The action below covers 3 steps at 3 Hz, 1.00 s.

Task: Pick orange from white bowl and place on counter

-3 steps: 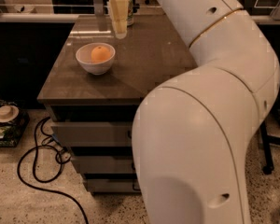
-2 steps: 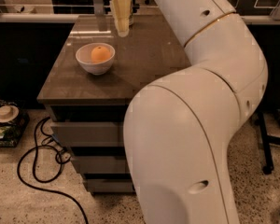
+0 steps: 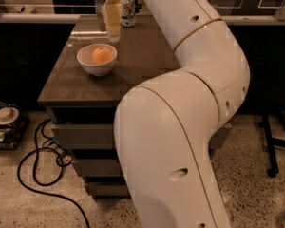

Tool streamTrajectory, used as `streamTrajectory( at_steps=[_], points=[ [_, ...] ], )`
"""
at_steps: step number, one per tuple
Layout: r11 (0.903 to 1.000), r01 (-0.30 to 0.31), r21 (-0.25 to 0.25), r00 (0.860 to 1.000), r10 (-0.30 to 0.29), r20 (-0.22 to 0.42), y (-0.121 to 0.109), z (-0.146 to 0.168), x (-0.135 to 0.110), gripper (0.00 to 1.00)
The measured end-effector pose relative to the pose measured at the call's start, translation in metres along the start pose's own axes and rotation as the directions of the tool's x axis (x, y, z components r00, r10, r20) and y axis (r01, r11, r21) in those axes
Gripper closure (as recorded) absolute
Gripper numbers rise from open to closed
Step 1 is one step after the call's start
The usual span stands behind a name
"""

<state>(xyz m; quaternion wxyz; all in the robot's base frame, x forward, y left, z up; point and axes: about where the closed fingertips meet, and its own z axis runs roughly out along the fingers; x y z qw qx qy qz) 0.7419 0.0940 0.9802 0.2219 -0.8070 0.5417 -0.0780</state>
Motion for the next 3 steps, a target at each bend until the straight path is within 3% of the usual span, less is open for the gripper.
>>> streamTrajectory(
  at_steps=[1,3],
  points=[
    [0.9999,0.001,0.016,1.0,-0.001,0.005,-0.005,0.004,-0.002,0.0],
    [0.9961,0.075,-0.047,0.995,-0.071,0.065,0.002,0.015,-0.021,0.0]
  ],
)
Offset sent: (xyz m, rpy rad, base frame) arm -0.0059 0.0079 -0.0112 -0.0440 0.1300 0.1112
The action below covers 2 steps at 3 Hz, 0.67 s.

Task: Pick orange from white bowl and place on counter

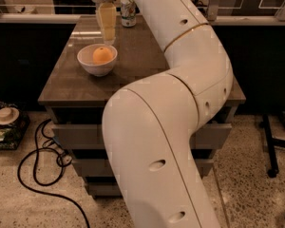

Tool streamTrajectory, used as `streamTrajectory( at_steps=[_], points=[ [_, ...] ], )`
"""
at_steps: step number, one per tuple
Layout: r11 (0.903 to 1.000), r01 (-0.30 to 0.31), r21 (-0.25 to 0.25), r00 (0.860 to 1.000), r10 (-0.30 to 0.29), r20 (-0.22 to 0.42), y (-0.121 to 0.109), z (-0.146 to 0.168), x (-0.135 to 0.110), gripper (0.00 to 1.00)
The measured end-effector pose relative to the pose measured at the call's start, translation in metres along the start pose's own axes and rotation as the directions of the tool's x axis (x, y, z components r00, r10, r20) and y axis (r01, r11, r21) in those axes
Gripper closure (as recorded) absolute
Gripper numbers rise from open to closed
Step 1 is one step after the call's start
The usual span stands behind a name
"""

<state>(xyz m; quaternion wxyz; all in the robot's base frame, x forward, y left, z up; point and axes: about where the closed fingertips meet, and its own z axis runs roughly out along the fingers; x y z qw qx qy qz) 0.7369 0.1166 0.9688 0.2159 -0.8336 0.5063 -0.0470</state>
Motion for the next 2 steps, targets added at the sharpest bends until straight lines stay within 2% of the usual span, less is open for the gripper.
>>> streamTrajectory(
  at_steps=[1,2],
  points=[
    [0.9996,0.029,0.002,1.0,-0.029,0.007,-0.006,0.001,-0.011,0.0],
    [0.9994,0.029,-0.02,0.999,-0.03,-0.046,-0.011,0.014,-0.015,0.0]
  ],
)
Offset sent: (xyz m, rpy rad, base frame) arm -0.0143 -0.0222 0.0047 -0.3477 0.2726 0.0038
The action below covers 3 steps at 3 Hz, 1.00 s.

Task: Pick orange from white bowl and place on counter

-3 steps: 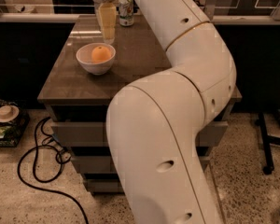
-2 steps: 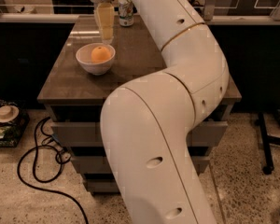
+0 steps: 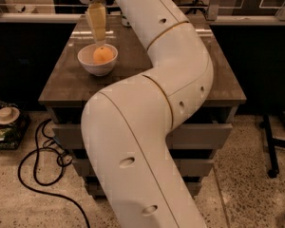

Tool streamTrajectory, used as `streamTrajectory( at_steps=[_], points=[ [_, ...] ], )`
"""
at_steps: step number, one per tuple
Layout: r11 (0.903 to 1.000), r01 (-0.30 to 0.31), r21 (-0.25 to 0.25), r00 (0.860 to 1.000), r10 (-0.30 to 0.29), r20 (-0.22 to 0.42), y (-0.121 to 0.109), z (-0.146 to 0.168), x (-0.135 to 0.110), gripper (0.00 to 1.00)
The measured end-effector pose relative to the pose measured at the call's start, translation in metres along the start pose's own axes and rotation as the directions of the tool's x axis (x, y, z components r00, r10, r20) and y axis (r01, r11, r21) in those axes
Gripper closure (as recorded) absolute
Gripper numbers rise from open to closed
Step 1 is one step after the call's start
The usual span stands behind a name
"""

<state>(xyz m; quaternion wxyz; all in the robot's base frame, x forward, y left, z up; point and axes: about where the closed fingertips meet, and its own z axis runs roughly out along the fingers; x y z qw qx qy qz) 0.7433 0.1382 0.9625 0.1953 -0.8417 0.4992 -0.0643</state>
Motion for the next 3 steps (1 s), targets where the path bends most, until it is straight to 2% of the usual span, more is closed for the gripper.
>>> streamTrajectory(
  at_steps=[1,2,3],
  points=[
    [0.998,-0.032,-0.055,0.997,0.028,-0.07,0.005,0.023,0.008,0.0],
    [0.9959,-0.071,-0.056,0.992,0.065,-0.105,0.005,0.033,0.02,0.0],
    [0.9972,-0.068,-0.032,0.993,0.064,-0.099,-0.002,0.038,0.019,0.0]
  ],
)
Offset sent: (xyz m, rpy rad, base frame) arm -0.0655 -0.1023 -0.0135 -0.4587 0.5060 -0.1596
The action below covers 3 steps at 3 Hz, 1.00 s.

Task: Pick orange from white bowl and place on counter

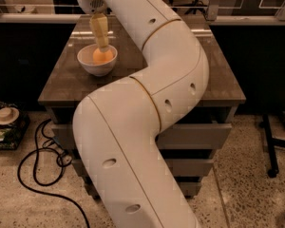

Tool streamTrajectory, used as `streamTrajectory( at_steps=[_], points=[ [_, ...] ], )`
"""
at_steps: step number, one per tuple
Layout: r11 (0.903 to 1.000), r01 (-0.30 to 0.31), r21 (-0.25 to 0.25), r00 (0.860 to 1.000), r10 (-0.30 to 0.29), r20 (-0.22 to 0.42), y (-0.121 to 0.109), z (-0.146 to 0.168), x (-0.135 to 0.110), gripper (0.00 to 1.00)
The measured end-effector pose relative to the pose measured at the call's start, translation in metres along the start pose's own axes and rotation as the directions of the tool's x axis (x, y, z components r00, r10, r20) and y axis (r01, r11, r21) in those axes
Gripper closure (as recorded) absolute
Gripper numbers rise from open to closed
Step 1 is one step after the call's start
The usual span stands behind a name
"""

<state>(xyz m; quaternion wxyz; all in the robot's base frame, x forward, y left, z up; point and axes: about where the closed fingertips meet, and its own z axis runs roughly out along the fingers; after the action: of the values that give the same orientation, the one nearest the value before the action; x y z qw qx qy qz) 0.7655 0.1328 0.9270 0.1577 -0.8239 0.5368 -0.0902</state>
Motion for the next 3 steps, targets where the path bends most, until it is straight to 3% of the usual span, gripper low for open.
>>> streamTrajectory(
  at_steps=[1,3],
  points=[
    [1.0,0.003,-0.004,1.0,-0.003,0.003,0.0,0.003,-0.003,0.0],
    [0.9969,-0.055,-0.057,0.998,0.055,-0.003,0.015,-0.006,-0.016,0.0]
  ],
)
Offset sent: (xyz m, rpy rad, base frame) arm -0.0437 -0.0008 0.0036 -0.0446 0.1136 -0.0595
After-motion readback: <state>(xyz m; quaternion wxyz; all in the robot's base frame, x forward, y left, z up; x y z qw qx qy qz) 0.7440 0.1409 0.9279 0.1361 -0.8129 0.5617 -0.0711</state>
